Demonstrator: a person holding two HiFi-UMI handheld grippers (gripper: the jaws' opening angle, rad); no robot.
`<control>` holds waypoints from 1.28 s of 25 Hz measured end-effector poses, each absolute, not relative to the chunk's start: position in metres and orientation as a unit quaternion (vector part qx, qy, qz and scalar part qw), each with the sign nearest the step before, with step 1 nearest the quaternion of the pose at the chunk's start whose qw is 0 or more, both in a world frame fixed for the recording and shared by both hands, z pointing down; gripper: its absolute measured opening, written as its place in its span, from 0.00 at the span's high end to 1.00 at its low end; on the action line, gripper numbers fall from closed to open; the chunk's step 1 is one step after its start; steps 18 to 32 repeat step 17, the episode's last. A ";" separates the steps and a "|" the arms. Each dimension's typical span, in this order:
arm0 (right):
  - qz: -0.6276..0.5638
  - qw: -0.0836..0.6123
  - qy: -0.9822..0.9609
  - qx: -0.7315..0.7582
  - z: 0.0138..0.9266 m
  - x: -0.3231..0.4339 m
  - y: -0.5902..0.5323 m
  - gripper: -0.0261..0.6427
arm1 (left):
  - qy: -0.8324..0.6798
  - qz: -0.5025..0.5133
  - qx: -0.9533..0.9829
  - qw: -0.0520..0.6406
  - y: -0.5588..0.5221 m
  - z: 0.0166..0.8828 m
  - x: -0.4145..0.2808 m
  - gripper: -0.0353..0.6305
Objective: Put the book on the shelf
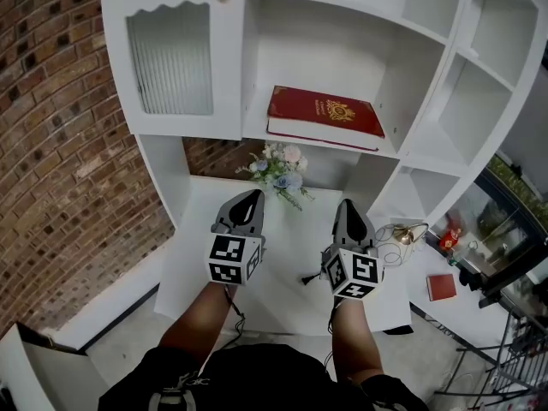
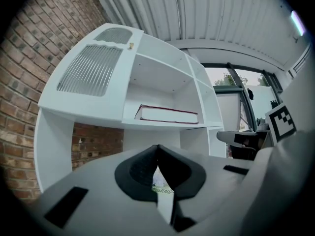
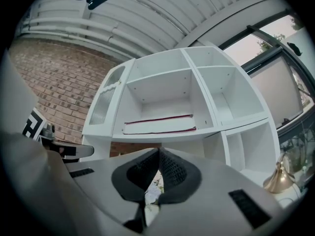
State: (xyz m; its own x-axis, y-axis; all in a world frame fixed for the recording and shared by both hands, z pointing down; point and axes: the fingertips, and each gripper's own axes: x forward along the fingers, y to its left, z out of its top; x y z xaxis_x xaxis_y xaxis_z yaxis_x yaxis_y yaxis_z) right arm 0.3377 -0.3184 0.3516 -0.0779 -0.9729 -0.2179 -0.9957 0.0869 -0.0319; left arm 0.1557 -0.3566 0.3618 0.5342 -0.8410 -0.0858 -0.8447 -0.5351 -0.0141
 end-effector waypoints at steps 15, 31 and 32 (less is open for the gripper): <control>0.055 0.082 0.733 -0.673 0.361 0.339 -0.311 0.94 | 0.471 0.038 -0.881 0.026 -0.346 0.361 0.163 0.93; 0.056 0.078 0.734 -0.672 0.362 0.338 -0.310 0.94 | 0.472 0.037 -0.881 0.026 -0.346 0.362 0.163 0.93; 0.056 0.078 0.734 -0.672 0.362 0.338 -0.310 0.94 | 0.472 0.037 -0.881 0.026 -0.346 0.362 0.163 0.93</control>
